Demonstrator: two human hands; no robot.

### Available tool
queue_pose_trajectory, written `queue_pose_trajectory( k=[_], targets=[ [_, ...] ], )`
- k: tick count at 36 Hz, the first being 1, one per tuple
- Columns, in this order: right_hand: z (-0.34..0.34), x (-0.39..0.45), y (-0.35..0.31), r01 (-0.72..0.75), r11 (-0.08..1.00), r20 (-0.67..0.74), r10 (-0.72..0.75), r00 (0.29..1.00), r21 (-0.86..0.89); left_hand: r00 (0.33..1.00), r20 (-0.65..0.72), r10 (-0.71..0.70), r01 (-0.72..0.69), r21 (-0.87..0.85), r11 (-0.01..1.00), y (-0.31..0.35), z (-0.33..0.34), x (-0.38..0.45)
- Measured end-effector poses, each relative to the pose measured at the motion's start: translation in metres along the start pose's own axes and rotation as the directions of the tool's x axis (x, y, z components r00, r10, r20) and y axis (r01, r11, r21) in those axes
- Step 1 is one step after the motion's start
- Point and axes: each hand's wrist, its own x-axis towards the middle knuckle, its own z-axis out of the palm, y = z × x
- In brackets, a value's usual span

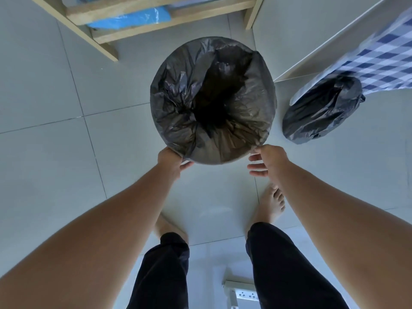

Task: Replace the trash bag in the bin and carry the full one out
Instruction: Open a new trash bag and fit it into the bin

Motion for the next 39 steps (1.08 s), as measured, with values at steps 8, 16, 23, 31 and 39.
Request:
queue_pose_trajectory(
  k=[8, 16, 23, 31, 39],
  targets=[
    [-0.011, -0.034, -0.037, 0.662, 0.679, -0.388, -0.73, 0.562, -0.318, 0.793, -0.446, 0.416, -0.467, -0.004, 0.884, 0.058, -0.024, -0.013],
    [0.067, -0.018, -0.081, 0.495, 0.855, 0.224, -0.519, 0.825, 0.156, 0.821, 0.334, 0.464, -0.504, 0.039, 0.863, 0.087, 0.033, -0.062],
    [0.099, 0.026, -0.104, 0.078, 0.981, 0.295, -0.128, 0.947, 0.177, 0.951, 0.307, -0.025, -0.04, 0.204, 0.978, 0.08, 0.072, 0.001],
    [0.072, 0.07, -0.101, 0.171, 0.98, 0.148, -0.185, 0.971, 0.101, 0.957, 0.249, -0.151, 0.097, 0.219, 0.971, 0.084, 0.076, 0.037],
    [0.059, 0.022, -0.103, 0.336, 0.934, 0.184, -0.311, 0.932, -0.122, 0.972, 0.232, -0.032, -0.055, 0.358, 0.932, 0.091, 0.069, 0.01]
  ],
)
